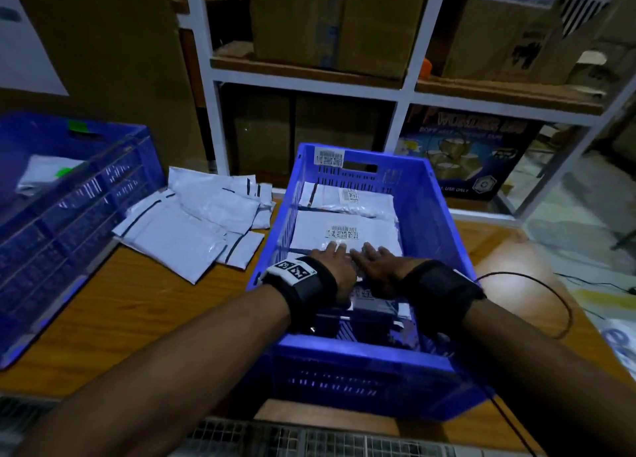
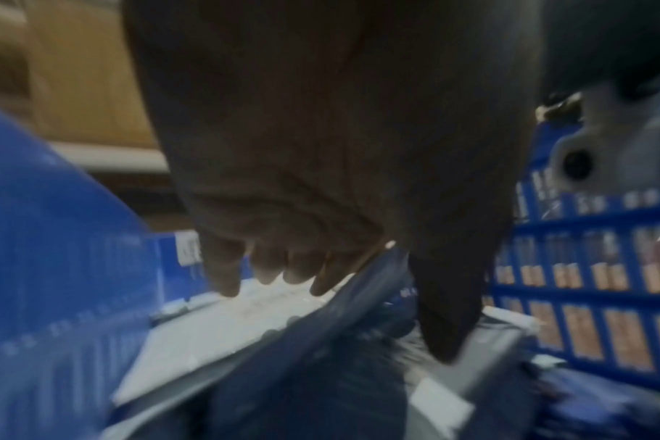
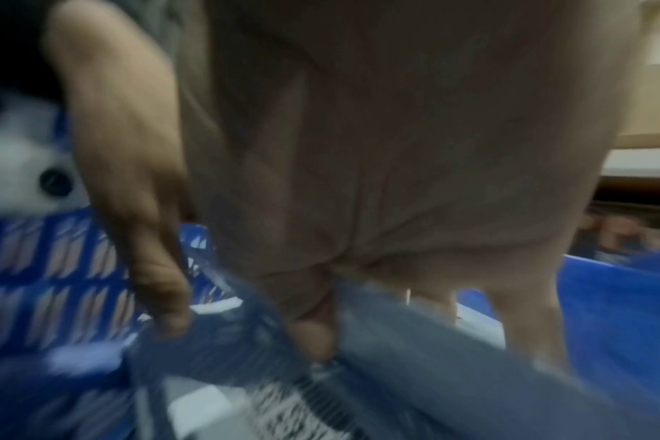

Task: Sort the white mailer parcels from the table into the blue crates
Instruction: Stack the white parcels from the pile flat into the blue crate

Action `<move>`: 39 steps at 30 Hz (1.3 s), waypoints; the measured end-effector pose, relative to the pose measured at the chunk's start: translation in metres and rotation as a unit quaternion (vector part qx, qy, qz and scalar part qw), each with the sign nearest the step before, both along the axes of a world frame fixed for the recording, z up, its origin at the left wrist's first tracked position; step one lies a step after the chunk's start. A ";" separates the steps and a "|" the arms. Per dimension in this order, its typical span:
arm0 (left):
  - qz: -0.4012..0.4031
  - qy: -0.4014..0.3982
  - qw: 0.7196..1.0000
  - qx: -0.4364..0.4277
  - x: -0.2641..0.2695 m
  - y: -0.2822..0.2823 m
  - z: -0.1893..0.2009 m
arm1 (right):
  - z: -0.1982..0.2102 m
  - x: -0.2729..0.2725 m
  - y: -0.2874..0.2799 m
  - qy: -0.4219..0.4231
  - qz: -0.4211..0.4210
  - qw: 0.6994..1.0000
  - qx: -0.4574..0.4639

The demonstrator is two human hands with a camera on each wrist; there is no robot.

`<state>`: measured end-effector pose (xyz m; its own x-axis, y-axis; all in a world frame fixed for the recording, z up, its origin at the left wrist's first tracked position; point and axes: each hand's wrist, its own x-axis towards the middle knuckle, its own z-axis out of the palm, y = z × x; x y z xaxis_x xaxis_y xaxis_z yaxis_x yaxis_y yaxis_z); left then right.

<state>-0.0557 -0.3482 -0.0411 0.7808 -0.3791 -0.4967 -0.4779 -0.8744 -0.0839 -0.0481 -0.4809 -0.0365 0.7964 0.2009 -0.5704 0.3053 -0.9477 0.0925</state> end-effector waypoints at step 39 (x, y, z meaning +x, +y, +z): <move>0.006 0.046 0.998 -0.046 -0.008 0.006 -0.053 | -0.019 -0.026 0.008 0.111 -0.098 0.988 -0.042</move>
<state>-0.0634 -0.3425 -0.0941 0.7382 -0.4170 -0.5302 -0.4694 -0.8821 0.0402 -0.0743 -0.4730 -0.0552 0.6681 -0.0003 -0.7441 0.1377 -0.9827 0.1240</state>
